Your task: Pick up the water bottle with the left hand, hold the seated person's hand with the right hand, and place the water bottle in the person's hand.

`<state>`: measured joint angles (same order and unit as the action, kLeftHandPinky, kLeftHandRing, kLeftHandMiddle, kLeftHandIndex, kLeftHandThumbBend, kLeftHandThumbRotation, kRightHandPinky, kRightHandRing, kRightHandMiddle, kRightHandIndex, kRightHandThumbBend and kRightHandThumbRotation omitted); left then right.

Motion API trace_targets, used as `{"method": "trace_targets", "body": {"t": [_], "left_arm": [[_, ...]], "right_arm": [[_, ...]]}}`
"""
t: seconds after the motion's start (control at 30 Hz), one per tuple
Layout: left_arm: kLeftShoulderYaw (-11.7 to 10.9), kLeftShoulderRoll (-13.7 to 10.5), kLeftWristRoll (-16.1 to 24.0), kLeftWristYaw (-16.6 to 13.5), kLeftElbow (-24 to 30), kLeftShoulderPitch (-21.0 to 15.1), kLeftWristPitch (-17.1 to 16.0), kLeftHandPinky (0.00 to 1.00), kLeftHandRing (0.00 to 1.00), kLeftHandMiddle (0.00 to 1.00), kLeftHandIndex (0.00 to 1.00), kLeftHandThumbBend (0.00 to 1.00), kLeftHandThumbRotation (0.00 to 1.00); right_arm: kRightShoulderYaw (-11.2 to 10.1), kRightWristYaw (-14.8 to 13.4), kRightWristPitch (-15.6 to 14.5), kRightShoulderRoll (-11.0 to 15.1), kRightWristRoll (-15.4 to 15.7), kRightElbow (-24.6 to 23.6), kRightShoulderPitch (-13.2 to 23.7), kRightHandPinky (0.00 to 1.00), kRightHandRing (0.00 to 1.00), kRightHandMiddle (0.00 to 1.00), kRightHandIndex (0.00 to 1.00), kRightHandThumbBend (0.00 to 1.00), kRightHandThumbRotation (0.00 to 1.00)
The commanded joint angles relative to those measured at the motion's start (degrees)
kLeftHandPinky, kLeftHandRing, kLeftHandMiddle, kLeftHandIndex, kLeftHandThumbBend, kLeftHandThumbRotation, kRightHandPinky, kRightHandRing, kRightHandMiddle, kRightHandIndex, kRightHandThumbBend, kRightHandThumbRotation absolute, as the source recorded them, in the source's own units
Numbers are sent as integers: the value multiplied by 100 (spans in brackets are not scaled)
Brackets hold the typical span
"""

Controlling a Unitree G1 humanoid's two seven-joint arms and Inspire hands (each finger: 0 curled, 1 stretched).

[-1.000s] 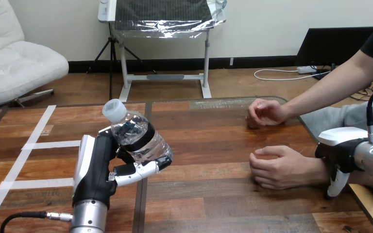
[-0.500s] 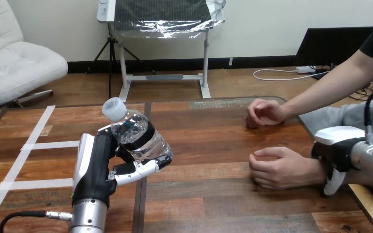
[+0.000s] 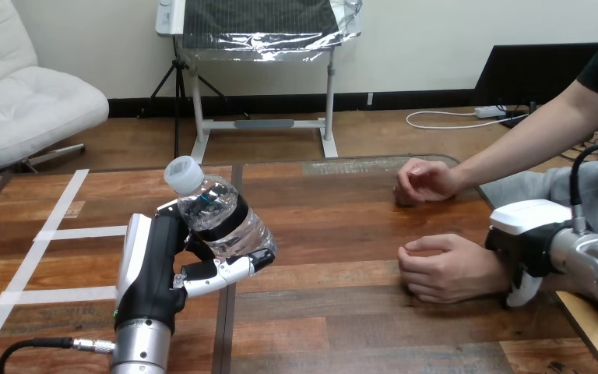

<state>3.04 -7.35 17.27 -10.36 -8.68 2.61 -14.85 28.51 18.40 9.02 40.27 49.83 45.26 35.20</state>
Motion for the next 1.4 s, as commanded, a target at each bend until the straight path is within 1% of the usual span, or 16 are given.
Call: {"method": "trace_targets", "body": {"t": [0.0,0.1,0.17,0.23,0.3,0.4,0.43,0.53,0.6,0.7,0.8,0.9,0.93,1.03,1.2,1.37], "left_arm": [[-135,-50,-99,-6,346,-237,-109,38,40,43,51,57,0],[-143,-63,-113,5,319,-244,-141,38,40,43,51,57,0],[-143,-64,-121,19,332,-244,-116,38,40,43,51,56,0],[-144,-66,-127,30,341,-244,-97,38,40,43,51,56,0],[-144,-66,-128,36,348,-244,-86,38,40,43,51,56,0],[-139,-71,-114,51,370,-247,-49,38,40,43,51,56,0],[-139,-70,-111,57,370,-252,-43,38,40,43,51,56,0],[-139,-62,-99,71,378,-260,-19,38,40,43,51,56,0],[-140,-61,-91,82,386,-266,7,38,40,43,51,56,0],[-132,-60,-78,104,398,-273,49,39,40,44,51,56,0],[-122,-70,-73,115,366,-295,21,39,40,44,52,56,0],[-109,-77,-67,127,336,-319,9,39,40,44,52,56,0],[-104,-75,-66,128,318,-331,2,39,40,44,52,56,0],[-93,-70,-60,125,284,-354,-27,39,40,44,52,56,0],[-79,-60,-41,125,277,-387,-20,38,40,44,51,56,0],[-65,-40,-29,137,298,-401,21,38,40,44,51,57,0]], "right_arm": [[10,-201,75,-272,-189,137,-193,32,42,54,63,68,1],[48,-198,41,-260,-197,159,-160,29,39,52,60,67,0],[6,-102,-57,-250,-259,73,-164,28,39,51,60,67,0],[-58,-83,-100,-239,-350,7,-187,28,39,51,61,66,0],[-104,-111,-106,-224,-440,-33,-211,28,38,50,61,66,0],[-64,-174,-95,-171,-430,-44,-186,28,38,51,62,66,0],[-86,-252,-57,-148,-455,-38,-189,29,39,51,63,66,0],[-144,-389,4,-98,-526,-38,-201,27,37,49,61,67,0],[-160,-427,12,-73,-562,-48,-200,26,37,49,60,68,0],[-137,-488,4,-12,-529,-63,-175,27,37,49,57,68,0],[-151,-546,-80,26,-504,-118,-173,28,38,50,56,67,0],[-209,-567,-119,75,-540,-185,-183,28,39,50,54,67,0],[-264,-590,-98,98,-599,-200,-197,28,39,50,54,67,0],[-354,-613,-78,146,-701,-237,-217,24,35,47,51,68,0],[-395,-583,-182,195,-690,-292,-195,21,31,43,48,67,0],[-514,-664,-218,255,-760,-392,-253,19,29,41,45,68,0]]}}
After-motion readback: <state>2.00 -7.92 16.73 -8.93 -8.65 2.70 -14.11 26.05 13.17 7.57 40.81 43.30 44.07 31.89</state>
